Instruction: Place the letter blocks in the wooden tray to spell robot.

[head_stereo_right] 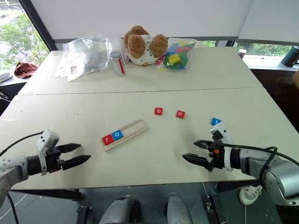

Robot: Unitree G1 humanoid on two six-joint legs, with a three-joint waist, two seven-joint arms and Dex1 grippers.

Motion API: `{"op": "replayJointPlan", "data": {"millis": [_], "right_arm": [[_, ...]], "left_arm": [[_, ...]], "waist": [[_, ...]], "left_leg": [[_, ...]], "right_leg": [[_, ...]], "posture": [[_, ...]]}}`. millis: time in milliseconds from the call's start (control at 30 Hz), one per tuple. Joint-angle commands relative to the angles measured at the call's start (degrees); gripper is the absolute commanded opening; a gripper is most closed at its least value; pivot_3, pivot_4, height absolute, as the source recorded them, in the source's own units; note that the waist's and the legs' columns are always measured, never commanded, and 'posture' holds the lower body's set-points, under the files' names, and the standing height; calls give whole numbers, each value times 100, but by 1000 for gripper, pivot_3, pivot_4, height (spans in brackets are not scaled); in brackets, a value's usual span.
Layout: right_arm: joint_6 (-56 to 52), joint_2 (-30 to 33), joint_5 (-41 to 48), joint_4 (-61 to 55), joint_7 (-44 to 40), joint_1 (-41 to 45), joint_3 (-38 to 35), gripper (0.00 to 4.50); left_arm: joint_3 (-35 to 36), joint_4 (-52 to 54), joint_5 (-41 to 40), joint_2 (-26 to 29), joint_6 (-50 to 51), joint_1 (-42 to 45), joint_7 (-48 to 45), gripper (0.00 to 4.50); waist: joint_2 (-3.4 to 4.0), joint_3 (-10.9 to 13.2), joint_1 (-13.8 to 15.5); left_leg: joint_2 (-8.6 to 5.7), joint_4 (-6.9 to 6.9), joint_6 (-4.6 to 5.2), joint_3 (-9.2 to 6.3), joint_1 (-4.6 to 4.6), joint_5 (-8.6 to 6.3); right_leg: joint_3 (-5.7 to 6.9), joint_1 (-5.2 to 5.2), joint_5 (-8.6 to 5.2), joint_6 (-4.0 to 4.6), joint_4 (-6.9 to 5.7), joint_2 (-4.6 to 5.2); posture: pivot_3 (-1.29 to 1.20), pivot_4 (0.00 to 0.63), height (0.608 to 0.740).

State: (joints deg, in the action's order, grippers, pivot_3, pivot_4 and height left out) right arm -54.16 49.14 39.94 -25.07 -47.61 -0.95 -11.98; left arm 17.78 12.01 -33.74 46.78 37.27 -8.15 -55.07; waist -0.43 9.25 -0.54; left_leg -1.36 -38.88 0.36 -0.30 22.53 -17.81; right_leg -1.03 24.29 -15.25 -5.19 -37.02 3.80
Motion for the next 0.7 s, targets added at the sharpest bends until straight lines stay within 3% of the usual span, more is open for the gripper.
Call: {"op": "replayJointPlan", "data": {"millis": [33,700], "right_arm": [[121,125,-45,-47,-62,26,-37,4442],[468,148,-395,464,-177,461,84,4442]], "left_arm": [[154,37,-78,79,12,99,-30,4500],[339,-384,93,65,-198,714,385,4500]], "waist": [[0,0,-2],[0,0,-1]], "left_leg": [[0,0,0,0,0,0],[-1,-1,0,0,0,0]], "right_leg": [[0,0,0,0,0,0],[1,0,0,0,-1,0]], "posture": [[0,150,740],[0,150,740]]}}
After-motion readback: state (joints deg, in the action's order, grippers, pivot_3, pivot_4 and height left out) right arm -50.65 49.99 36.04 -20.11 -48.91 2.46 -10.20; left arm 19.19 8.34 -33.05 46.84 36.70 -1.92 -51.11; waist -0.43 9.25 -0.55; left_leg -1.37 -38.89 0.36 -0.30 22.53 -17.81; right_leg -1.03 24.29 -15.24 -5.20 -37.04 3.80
